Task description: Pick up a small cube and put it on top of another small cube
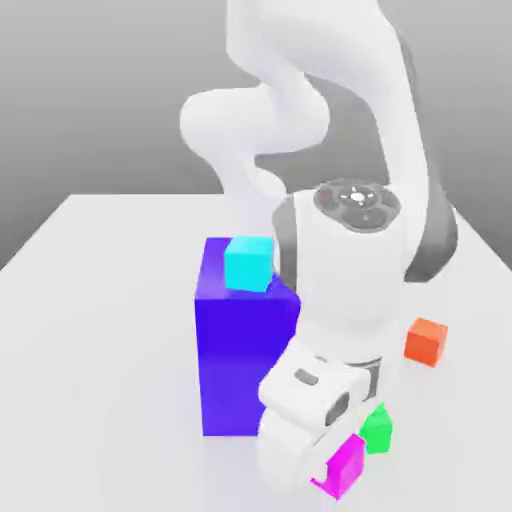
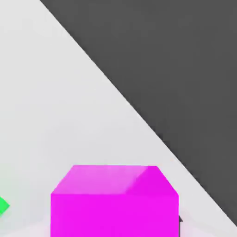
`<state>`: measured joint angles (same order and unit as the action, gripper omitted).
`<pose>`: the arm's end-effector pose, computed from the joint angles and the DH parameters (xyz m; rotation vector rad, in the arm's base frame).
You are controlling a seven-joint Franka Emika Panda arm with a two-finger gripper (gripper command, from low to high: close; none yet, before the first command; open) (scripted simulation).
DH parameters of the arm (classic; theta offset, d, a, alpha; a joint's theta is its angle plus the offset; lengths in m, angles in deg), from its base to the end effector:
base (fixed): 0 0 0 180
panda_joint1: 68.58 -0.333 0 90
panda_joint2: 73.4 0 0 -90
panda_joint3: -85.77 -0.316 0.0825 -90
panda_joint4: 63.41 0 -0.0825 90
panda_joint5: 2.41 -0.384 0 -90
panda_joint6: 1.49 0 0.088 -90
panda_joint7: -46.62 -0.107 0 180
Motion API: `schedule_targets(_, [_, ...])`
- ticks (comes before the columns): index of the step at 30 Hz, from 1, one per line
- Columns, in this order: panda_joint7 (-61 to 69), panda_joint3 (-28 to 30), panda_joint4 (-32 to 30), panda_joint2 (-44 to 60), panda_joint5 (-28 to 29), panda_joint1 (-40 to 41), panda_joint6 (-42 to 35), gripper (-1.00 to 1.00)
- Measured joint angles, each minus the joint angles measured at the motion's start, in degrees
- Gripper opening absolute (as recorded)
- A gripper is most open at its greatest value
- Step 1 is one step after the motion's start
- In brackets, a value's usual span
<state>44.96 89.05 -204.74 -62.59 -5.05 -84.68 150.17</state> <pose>0.4683 0.1046 0.2194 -3.1223 -0.2426 0.0144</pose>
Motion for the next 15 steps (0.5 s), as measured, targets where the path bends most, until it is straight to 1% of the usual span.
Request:
schedule_targets(3, [0.6, -1.8, -6.0, -6.0, 1.2, -2.0, 0.1, -1.0])
schedule_targets(6, [1.3, -2.8, -11.5, -11.0, 2.3, -5.8, 0.7, -1.0])
schedule_targets(8, [1.5, -2.4, -12.5, -9.3, 2.4, -8.2, 3.5, -1.0])
schedule_targets(11, [1.9, -1.8, -12.5, -3.8, 1.9, -6.5, 9.1, -1.0])
schedule_targets(12, [1.9, -1.8, -12.4, -2.1, 1.9, -6.4, 10.8, 1.0])
schedule_targets(15, [1.9, -1.8, -12.4, -2.1, 1.9, -6.4, 10.8, 1.0])
